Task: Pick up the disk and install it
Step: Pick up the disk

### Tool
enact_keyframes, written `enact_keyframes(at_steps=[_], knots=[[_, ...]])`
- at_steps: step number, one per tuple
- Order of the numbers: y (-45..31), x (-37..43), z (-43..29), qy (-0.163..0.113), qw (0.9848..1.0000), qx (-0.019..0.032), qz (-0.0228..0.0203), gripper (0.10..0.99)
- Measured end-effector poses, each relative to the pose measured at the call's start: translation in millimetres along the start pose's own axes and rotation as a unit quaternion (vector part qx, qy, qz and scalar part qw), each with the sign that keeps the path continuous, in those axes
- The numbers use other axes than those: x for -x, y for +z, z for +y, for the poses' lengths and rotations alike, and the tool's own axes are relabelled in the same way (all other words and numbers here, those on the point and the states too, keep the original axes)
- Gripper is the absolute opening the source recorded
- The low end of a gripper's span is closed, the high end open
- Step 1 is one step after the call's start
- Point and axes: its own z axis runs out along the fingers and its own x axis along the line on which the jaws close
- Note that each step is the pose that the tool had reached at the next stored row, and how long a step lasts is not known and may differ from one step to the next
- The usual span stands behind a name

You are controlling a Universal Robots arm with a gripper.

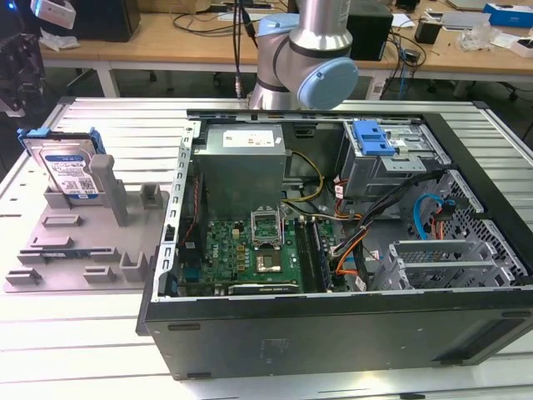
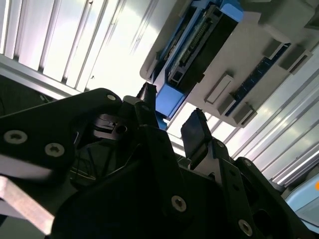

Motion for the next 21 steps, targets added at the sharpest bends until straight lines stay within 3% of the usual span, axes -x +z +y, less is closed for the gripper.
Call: enact_keyframes(at_steps=[21], knots=[[12.1, -1.2, -0.3, -0.015, 0.9999, 0.0, 0.0014, 0.482]])
